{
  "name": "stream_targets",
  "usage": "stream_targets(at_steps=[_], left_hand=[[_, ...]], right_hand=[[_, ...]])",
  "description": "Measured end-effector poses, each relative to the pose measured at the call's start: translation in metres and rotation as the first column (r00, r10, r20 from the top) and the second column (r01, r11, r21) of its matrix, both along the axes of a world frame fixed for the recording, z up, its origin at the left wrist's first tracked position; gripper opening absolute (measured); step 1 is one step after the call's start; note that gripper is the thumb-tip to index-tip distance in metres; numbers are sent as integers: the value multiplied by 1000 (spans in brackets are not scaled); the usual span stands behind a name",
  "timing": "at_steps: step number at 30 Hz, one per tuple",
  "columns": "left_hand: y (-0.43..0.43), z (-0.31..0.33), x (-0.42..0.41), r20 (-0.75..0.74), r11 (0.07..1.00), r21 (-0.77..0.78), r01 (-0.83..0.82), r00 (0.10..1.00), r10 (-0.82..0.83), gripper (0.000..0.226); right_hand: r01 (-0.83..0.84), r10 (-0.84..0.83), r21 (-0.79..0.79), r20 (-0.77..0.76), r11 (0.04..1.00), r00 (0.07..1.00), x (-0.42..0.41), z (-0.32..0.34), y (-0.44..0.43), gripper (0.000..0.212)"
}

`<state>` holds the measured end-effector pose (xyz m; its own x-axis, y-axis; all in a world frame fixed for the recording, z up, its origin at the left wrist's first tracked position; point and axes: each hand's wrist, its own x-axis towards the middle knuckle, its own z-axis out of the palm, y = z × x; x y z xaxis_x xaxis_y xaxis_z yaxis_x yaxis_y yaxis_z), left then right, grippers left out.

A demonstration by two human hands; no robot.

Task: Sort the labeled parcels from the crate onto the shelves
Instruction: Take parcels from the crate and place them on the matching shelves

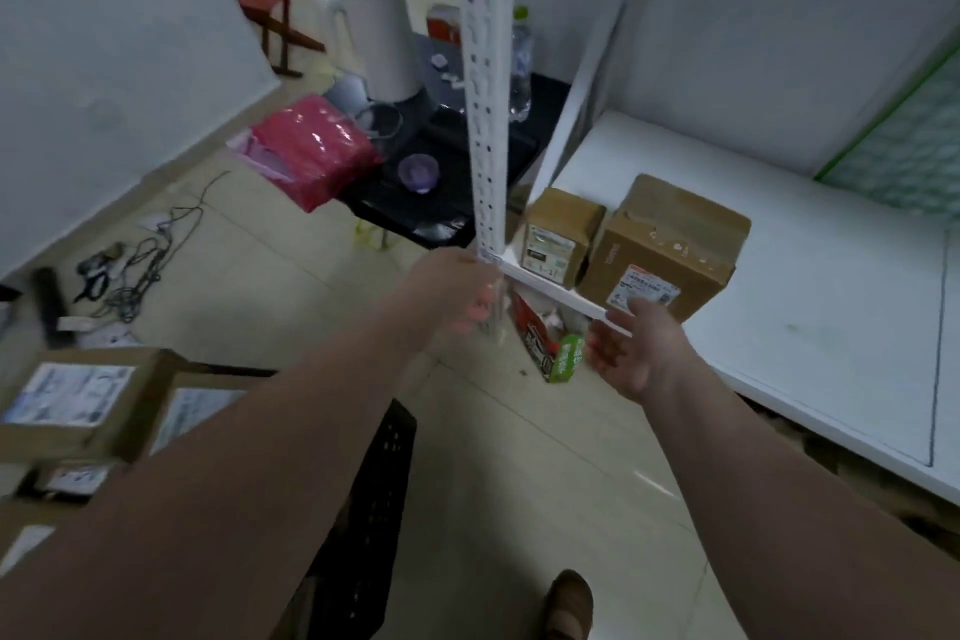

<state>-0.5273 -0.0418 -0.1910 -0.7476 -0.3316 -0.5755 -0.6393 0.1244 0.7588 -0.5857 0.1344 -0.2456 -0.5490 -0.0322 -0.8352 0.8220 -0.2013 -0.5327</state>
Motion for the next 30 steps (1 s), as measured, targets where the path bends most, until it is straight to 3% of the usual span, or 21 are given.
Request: stream_targets(at_steps=[3,6,8,13,16,20,25,30], left_hand=[[-32,33,53,-4,997,63,-51,999,52,22],[-67,56,113,-63,995,28,-93,994,95,10],[-95,64,156,-76,994,1,-107,991,107,23],[-165,80,270,-103,988,-21,-155,983,152,24],[-195,91,329,-67,977,75,-200,976,205,4],[-222,95,381,-37,964,50,-262,964,264,8],[-249,81,417,-34,958,71,-279,959,282,5],[-256,47,424,57,949,79,-307,951,303,15]], right_hand=[[-69,66,-43,-48,997,997,38,37,-38,27],[-157,147,-78,-122,984,982,87,71,-84,36],[-202,186,-87,-161,976,969,128,87,-115,36],[-327,303,-92,-211,940,929,238,112,-195,36],[-433,401,-74,-260,898,878,293,130,-233,30],[-543,511,-27,-302,839,805,338,143,-259,27],[-539,527,37,-273,842,805,359,131,-271,22],[-492,543,247,-223,835,809,356,94,-255,13]])
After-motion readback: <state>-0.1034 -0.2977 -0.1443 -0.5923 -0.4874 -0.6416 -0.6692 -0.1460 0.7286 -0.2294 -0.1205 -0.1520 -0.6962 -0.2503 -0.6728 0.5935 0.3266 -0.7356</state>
